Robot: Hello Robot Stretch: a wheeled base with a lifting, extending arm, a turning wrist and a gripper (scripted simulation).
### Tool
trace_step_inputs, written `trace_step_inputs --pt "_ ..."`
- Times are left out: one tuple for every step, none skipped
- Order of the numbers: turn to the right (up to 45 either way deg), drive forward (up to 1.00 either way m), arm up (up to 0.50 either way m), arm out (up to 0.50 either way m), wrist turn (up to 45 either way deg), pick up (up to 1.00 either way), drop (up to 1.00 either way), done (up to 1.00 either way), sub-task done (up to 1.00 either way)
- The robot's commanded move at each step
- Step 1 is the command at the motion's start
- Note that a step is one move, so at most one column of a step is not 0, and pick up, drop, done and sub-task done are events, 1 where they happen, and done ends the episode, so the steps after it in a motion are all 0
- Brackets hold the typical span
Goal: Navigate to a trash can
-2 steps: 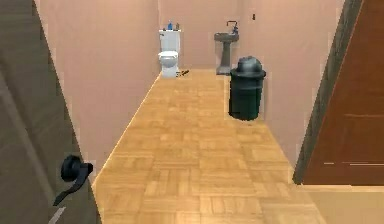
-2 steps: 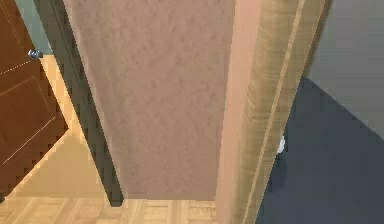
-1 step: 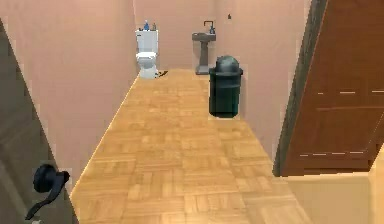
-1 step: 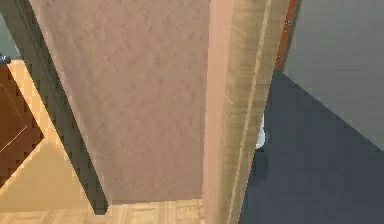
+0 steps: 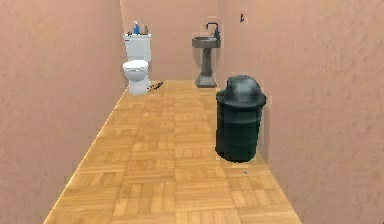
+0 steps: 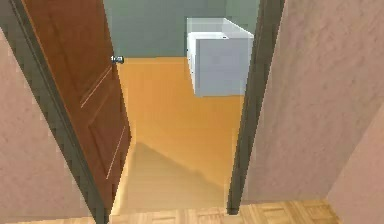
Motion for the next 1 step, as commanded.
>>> trace_step_inputs --pt "0.0 0.90 0.00 0.00 0.0 0.00 0.00 0.00 0.00"
